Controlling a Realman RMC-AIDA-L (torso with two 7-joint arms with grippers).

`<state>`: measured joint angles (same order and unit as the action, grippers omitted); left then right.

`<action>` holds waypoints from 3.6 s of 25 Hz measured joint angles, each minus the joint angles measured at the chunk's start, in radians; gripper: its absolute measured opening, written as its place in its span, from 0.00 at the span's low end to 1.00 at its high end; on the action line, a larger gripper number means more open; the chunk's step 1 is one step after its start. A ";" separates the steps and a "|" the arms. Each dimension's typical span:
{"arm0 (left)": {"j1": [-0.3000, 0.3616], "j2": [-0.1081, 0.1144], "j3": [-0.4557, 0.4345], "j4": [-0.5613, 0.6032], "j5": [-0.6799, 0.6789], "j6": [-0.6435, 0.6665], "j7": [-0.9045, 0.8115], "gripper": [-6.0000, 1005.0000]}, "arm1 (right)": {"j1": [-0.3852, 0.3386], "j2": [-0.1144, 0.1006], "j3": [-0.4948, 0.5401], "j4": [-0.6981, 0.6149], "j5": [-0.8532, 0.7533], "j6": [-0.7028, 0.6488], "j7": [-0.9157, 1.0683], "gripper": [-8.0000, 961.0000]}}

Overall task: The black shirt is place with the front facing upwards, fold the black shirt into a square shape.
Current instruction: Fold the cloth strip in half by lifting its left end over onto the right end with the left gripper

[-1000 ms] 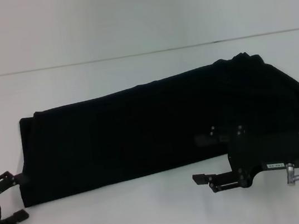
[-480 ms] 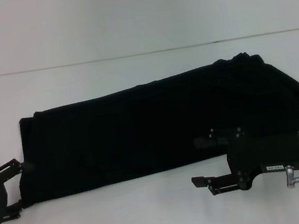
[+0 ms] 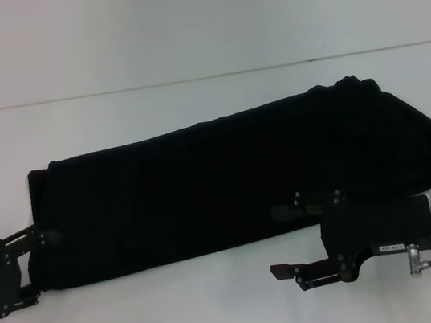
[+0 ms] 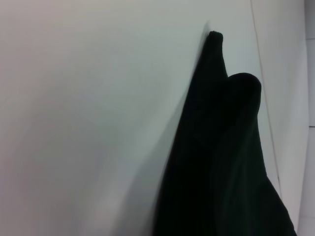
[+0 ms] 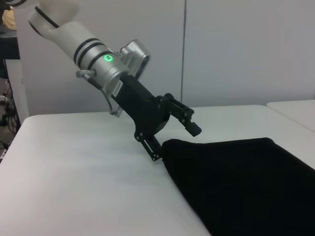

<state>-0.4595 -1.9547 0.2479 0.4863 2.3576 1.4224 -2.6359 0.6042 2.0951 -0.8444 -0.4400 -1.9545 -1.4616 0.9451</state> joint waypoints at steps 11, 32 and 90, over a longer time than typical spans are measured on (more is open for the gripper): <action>-0.020 0.007 0.032 0.004 -0.006 -0.005 0.054 0.64 | 0.000 0.000 -0.007 0.004 -0.001 -0.001 0.000 0.90; -0.025 0.031 0.023 0.010 -0.018 -0.078 0.098 0.05 | -0.008 -0.003 0.021 0.009 0.015 0.000 0.009 0.90; -0.439 -0.209 0.266 -0.223 -0.271 -0.011 0.530 0.15 | -0.175 -0.010 0.394 0.093 0.029 0.094 0.002 0.90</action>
<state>-0.8982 -2.1639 0.5135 0.2635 2.0866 1.4110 -2.1059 0.4297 2.0851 -0.4501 -0.3473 -1.9251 -1.3678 0.9469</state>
